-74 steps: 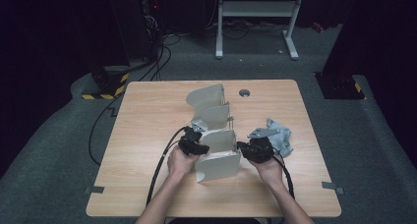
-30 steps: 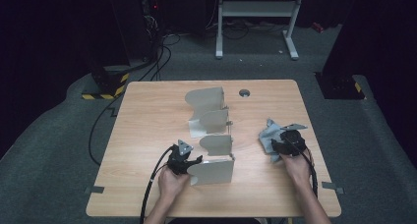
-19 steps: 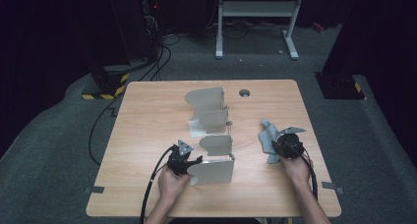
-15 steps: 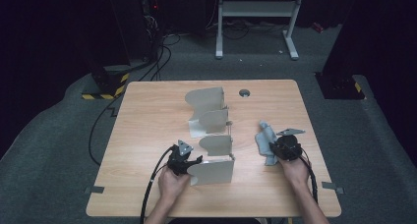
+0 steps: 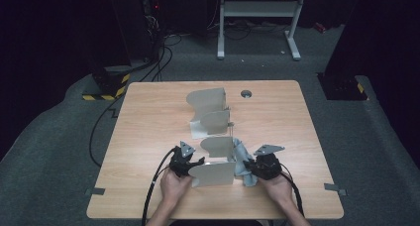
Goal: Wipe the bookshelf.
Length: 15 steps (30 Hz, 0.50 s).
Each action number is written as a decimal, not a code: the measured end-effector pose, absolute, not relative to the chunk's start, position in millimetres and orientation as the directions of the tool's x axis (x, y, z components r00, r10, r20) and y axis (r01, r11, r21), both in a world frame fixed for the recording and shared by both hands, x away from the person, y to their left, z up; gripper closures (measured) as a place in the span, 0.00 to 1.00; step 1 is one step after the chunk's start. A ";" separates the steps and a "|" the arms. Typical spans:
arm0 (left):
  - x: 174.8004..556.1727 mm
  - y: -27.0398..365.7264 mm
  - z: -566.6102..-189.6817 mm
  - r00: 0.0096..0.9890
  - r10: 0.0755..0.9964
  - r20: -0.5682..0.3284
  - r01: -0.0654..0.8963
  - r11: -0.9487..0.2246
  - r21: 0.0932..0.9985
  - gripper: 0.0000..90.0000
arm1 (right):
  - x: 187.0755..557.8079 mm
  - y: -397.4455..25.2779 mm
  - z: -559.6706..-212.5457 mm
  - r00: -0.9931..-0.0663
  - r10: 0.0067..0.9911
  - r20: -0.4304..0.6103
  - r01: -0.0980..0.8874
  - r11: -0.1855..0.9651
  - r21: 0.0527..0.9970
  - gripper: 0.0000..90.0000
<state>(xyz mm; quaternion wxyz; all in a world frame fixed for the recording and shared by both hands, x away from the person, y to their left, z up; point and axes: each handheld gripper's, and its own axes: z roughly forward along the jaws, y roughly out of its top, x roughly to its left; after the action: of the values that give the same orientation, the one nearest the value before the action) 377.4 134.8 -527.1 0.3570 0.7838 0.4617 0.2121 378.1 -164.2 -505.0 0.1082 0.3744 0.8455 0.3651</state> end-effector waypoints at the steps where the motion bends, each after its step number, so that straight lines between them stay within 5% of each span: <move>1: 377.4 134.8 -527.1 0.484 0.875 0.003 0.572 -0.319 0.755 0.40 | 377.6 -161.1 -504.6 -0.702 0.706 0.097 0.552 0.453 0.700 0.91; 15: 377.3 134.3 -527.2 0.483 0.876 0.001 0.573 -0.317 0.756 0.40 | 367.3 -150.2 -456.2 -0.758 0.647 0.087 0.435 0.402 0.806 0.91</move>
<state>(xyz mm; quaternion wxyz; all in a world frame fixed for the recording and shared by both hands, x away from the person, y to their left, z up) 377.3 134.3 -527.2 0.3575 0.7834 0.4621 0.2117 367.3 -150.2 -456.2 0.1206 0.3264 0.8285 0.4388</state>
